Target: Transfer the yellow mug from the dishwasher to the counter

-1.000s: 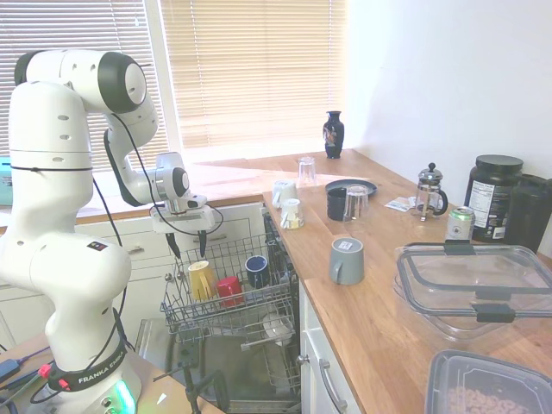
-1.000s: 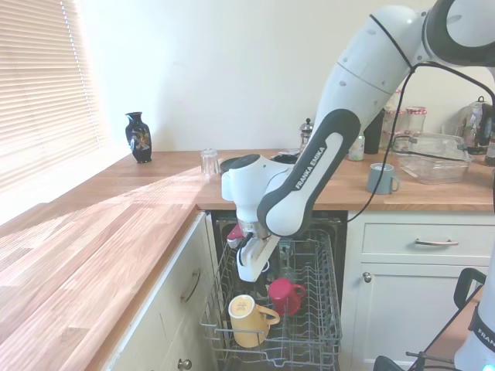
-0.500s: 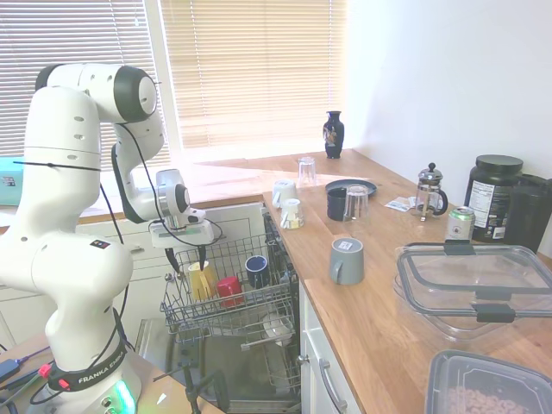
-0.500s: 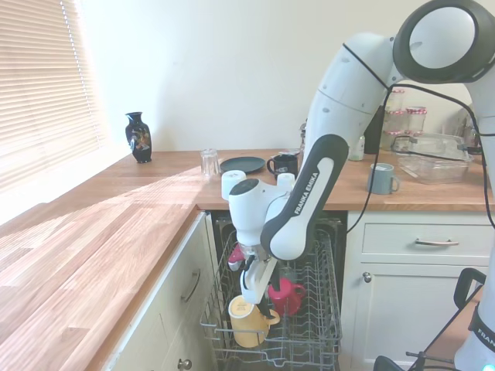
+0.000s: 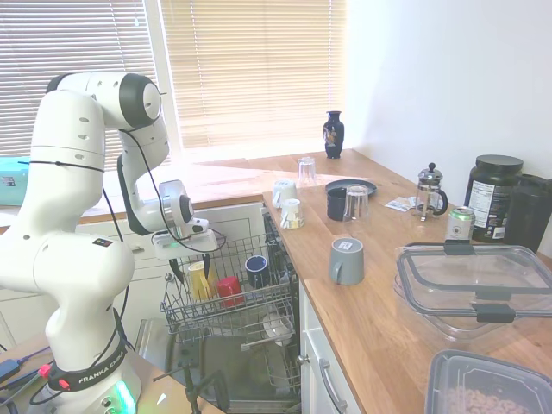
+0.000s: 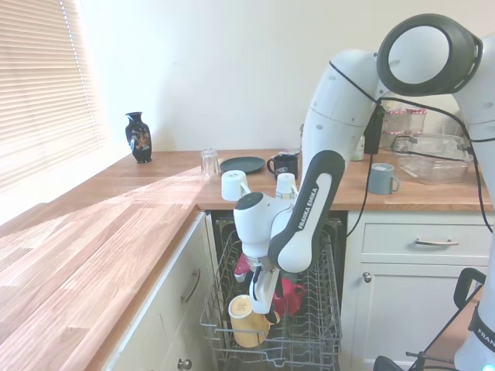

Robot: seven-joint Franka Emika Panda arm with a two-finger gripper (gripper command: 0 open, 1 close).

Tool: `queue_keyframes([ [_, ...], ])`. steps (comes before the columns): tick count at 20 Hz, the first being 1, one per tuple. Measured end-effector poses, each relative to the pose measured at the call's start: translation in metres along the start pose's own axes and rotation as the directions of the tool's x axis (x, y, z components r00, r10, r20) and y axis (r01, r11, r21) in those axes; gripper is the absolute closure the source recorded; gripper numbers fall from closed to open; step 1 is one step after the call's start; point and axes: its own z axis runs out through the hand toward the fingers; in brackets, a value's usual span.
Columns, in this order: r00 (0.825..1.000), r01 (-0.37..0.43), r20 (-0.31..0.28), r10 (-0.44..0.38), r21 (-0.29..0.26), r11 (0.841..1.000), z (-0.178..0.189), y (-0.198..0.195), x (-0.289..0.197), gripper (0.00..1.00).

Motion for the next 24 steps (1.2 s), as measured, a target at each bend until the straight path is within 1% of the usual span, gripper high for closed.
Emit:
queue_keyframes([
  [10,0.998,0.055,-0.012,-0.055,-0.021,0.998,0.019,-0.033,0.000,0.00],
  [17,0.998,0.068,-0.010,-0.068,-0.043,0.997,0.040,-0.037,0.007,0.00],
  [20,0.997,0.077,-0.024,-0.078,-0.044,0.996,0.051,-0.038,0.012,0.00],
  [24,0.994,0.091,-0.050,-0.093,-0.040,0.995,0.050,-0.040,0.021,0.00],
])
